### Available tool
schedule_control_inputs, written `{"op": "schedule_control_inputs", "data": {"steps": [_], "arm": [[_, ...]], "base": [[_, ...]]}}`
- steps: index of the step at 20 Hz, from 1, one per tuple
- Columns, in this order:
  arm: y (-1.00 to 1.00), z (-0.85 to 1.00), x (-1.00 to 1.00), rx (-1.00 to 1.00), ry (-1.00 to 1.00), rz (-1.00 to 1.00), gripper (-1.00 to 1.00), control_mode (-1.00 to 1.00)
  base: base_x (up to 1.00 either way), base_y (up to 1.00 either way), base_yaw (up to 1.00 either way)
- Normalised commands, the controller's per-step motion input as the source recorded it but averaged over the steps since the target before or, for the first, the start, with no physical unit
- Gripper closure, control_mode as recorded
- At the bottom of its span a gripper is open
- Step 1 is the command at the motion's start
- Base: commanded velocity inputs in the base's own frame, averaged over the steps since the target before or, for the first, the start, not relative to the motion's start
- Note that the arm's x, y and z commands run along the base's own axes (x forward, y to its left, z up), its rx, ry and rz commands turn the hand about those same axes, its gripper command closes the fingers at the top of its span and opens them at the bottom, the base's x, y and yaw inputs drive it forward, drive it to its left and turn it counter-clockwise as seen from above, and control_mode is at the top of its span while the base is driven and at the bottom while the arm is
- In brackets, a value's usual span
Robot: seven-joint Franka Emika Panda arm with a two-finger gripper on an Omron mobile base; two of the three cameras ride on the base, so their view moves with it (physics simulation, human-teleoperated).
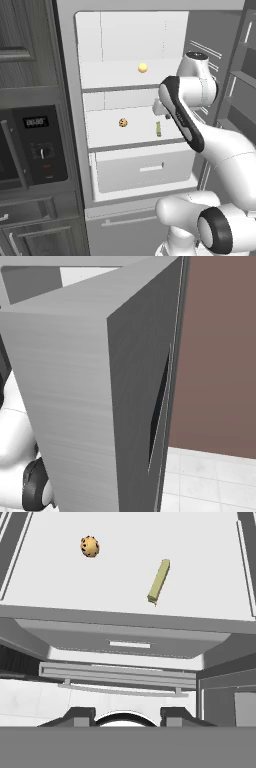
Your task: Pick the egg and butter from the fridge and place them by the bowl for mixing.
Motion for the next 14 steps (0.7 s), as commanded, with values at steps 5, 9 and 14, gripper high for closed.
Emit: {"op": "schedule_control_inputs", "data": {"steps": [5, 9, 14], "arm": [[0.0, 0.0, -0.05, 0.0, 0.0, 0.0, -1.0, -1.0], [0.0, 0.0, -0.04, 0.0, -0.11, 0.0, -1.0, -1.0], [0.12, 0.08, 0.02, 0.0, -0.2, 0.0, -1.0, -1.0]], "base": [[0.0, 0.0, 0.0], [0.0, 0.0, 0.0], [0.0, 0.0, 0.0]]}}
